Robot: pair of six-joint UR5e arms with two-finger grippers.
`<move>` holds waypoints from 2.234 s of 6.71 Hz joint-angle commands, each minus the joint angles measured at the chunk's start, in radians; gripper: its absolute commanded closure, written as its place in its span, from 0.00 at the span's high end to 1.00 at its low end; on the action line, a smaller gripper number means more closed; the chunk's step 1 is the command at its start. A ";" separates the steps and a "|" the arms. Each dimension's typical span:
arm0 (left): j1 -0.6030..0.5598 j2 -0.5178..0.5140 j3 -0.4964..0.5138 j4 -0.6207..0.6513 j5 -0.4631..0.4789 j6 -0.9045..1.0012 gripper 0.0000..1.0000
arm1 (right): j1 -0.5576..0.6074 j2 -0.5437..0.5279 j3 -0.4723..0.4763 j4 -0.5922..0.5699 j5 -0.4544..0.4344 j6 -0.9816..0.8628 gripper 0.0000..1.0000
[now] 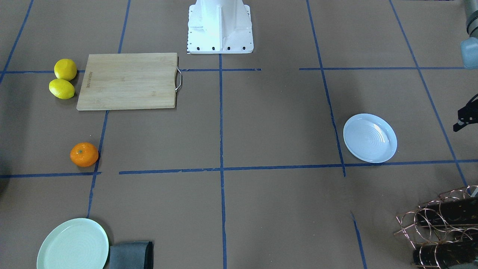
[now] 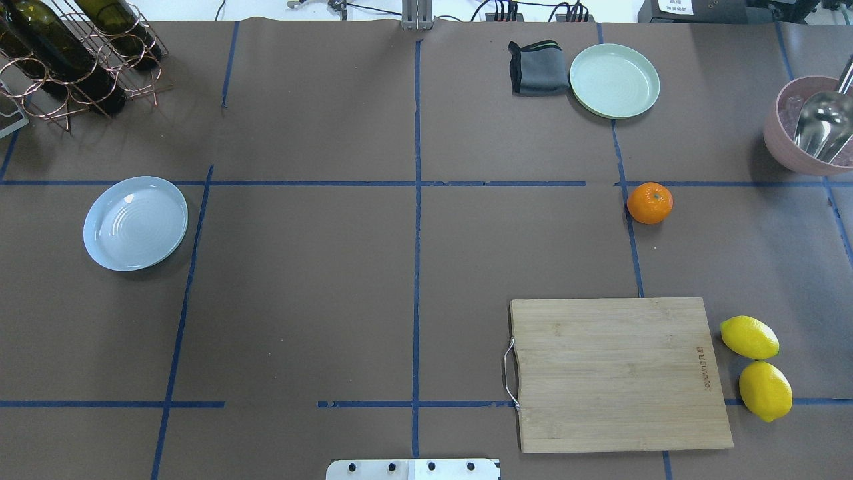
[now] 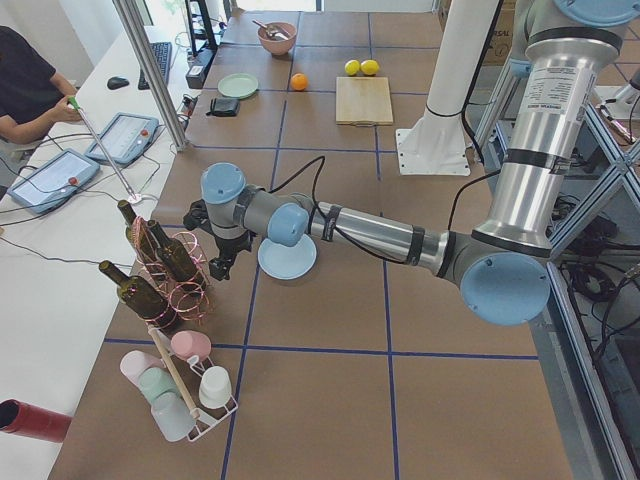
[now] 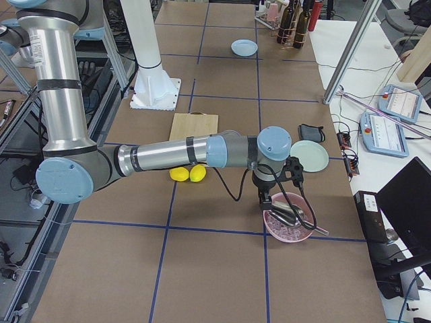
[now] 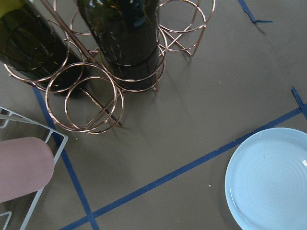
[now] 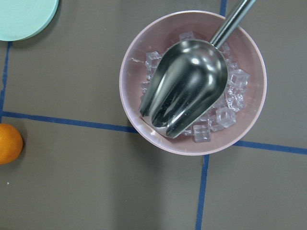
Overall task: Pick orange to plate
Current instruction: 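Move the left gripper toward the light blue plate's rim, then lower the left gripper and pinch the light blue plate's rim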
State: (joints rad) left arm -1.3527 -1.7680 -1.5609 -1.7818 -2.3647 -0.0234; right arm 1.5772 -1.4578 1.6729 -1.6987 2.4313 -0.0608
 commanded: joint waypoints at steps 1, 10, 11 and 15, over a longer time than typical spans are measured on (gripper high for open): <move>0.114 0.007 0.030 -0.123 0.015 -0.308 1.00 | -0.028 0.010 0.005 0.077 0.000 0.130 1.00; 0.325 0.121 0.055 -0.416 0.228 -0.708 0.94 | -0.088 0.010 0.008 0.199 0.008 0.337 1.00; 0.328 0.121 0.055 -0.416 0.228 -0.713 0.93 | -0.088 0.010 0.008 0.199 0.008 0.337 1.00; 0.374 0.121 0.143 -0.571 0.265 -0.808 0.91 | -0.091 0.014 0.008 0.197 0.008 0.337 1.00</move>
State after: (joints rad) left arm -0.9921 -1.6475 -1.4364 -2.3132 -2.1144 -0.8009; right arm 1.4862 -1.4461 1.6812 -1.5005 2.4390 0.2761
